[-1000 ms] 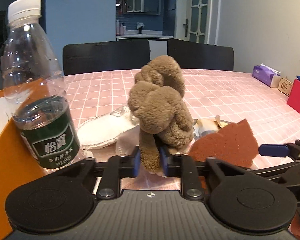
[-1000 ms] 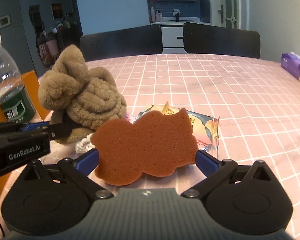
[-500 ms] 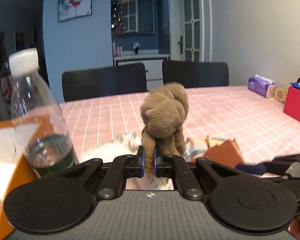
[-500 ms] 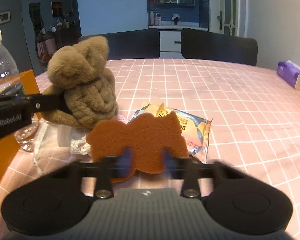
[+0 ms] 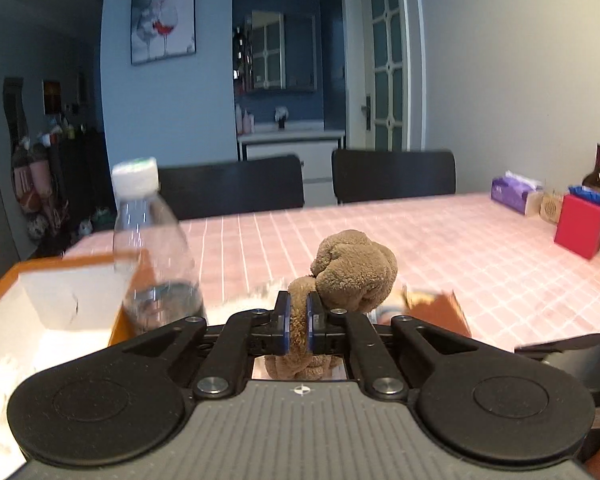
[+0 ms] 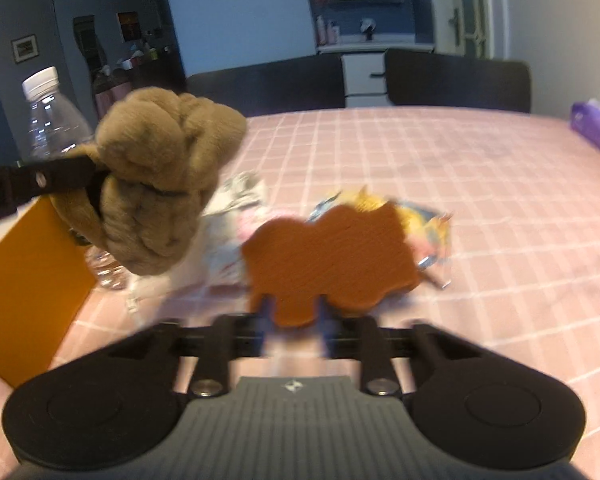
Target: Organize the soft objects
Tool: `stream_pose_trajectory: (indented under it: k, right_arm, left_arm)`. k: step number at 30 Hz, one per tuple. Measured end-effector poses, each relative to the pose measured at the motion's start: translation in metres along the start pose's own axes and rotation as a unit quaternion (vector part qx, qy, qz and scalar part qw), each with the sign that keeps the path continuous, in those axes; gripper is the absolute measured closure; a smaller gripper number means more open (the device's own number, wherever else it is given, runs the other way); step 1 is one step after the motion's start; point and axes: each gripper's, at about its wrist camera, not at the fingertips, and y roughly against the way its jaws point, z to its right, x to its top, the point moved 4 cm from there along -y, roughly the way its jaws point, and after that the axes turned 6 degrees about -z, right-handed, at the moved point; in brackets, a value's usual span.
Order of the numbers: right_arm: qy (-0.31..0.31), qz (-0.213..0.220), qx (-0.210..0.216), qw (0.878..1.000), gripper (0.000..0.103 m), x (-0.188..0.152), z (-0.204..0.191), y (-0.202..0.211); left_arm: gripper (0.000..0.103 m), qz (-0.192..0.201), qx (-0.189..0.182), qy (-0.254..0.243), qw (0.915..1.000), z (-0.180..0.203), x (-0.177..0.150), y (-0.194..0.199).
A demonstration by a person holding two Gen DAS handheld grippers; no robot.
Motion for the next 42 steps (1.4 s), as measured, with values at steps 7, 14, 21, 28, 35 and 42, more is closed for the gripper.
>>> stream_pose_trajectory:
  k: [7,14,21,28,35,42]
  right_arm:
    - [-0.031,-0.032,0.002,0.999,0.042,-0.007,-0.005,-0.021]
    - [-0.076,-0.043,0.011,0.996,0.042,0.000,-0.001,-0.038]
    - [-0.065,-0.038,0.012,0.997,0.078,-0.004,0.002,-0.033]
    - [-0.029,-0.047,0.017,0.998,0.103,-0.027,0.004,-0.006]
    - [-0.023,-0.044,0.002,0.999,0.101,-0.041,0.013,0.015]
    - [-0.030,-0.035,0.019,0.999,0.089,-0.036,0.005,0.009]
  left_arm:
    - [0.095,-0.047,0.008,0.010,0.9988,-0.005,-0.028,-0.013]
    - [0.087,-0.066,0.006,0.008,0.9978,-0.011,-0.036,-0.018]
    - [0.061,-0.080,-0.024,0.024,0.9962,-0.014,-0.045,-0.014]
    - [0.055,-0.079,-0.069,0.002,0.9945,0.005,-0.050,-0.008]
    - [0.097,-0.102,-0.037,-0.037,0.9934,0.021,-0.067,-0.020]
    - [0.103,-0.111,-0.007,0.007,0.9938,-0.003,-0.071,-0.011]
